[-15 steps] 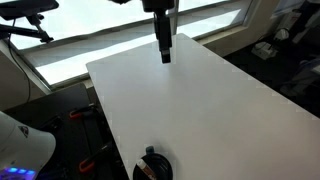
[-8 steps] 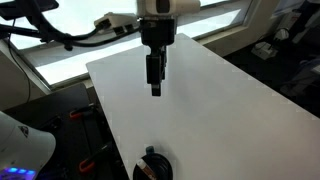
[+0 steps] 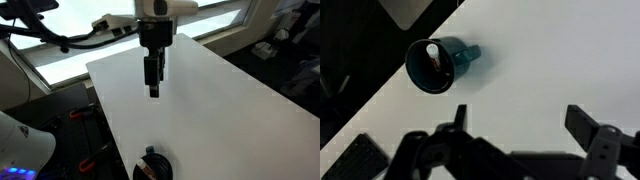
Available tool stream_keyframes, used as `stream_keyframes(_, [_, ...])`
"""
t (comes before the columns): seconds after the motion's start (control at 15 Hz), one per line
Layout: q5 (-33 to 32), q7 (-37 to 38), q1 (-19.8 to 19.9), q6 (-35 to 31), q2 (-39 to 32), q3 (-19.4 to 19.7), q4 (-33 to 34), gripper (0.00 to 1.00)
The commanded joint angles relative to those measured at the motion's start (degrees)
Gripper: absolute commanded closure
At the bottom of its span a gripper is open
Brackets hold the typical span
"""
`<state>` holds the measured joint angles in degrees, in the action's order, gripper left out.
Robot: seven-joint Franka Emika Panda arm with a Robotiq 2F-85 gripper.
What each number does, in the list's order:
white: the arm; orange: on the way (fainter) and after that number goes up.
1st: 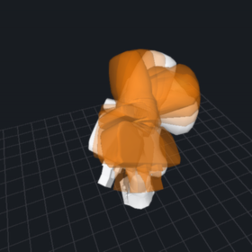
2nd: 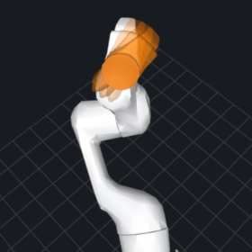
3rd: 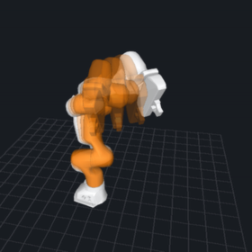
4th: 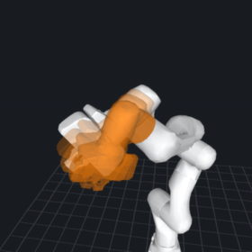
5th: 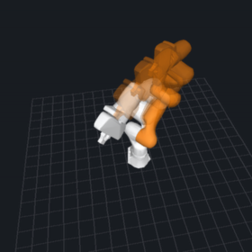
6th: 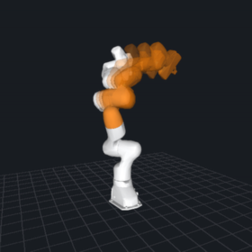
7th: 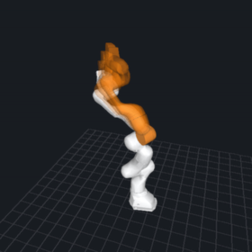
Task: Remove the marker from the cup and put it on the table
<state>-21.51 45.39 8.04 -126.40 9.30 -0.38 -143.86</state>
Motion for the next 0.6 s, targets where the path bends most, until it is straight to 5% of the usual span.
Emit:
stream_keyframes(0.0, [0.3,0.4,0.1,-0.6,-2.1,1.0,1.0,0.00])
stream_keyframes(0.53, [-0.9,0.4,3.8,-4.2,-4.8,7.8,1.2,0.00])
